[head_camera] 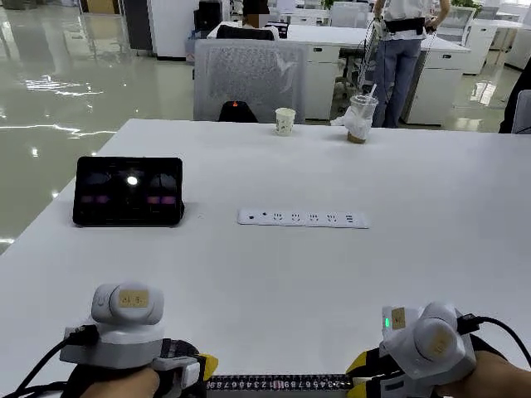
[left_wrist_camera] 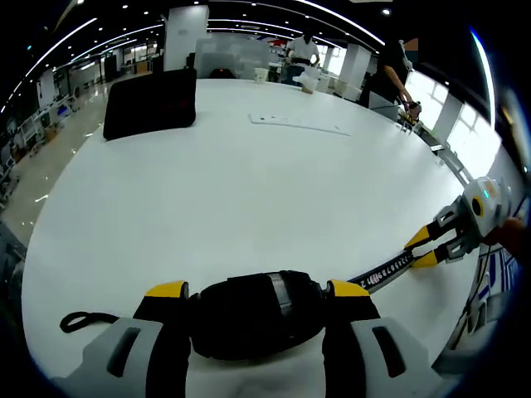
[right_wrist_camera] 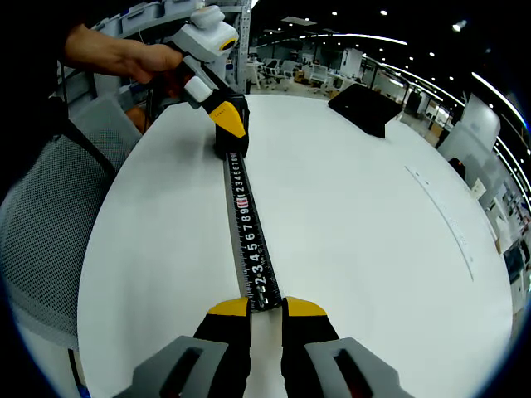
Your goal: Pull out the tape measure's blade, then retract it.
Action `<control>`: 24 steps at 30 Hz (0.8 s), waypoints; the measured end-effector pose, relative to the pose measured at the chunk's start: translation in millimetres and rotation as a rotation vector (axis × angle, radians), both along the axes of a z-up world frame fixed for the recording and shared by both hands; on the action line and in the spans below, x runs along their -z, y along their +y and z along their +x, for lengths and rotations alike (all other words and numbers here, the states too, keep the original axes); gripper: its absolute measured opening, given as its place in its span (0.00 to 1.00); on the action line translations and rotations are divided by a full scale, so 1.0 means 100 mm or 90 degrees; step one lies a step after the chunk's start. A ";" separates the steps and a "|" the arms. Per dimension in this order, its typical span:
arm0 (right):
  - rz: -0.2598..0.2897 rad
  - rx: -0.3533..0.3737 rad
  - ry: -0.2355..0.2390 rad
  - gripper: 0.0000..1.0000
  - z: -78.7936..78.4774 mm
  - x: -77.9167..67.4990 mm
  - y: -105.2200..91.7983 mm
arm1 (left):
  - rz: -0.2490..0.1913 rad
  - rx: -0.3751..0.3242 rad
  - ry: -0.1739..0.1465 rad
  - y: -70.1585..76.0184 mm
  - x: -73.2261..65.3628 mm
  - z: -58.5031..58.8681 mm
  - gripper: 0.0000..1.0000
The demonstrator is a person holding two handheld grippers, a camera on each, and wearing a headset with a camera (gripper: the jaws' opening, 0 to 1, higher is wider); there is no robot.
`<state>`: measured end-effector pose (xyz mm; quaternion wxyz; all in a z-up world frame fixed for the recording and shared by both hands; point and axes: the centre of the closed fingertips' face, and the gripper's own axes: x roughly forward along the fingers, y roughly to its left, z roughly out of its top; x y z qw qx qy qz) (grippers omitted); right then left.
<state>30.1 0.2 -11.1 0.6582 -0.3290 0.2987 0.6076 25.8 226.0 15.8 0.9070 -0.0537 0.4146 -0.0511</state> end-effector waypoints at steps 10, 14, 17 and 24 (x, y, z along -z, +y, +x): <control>0.009 -0.004 0.004 0.10 -0.02 0.00 0.12 | -0.005 0.000 0.000 0.01 0.00 0.01 0.60; 0.012 -0.005 0.005 0.10 -0.02 -0.01 0.16 | -0.006 -0.001 0.000 0.01 0.00 0.02 0.60; 0.015 -0.007 0.005 0.10 -0.02 -0.01 0.20 | -0.009 -0.002 0.001 0.01 0.00 0.02 0.60; 0.020 -0.012 0.006 0.10 -0.05 0.00 0.31 | -0.011 0.000 0.001 0.01 0.00 0.02 0.60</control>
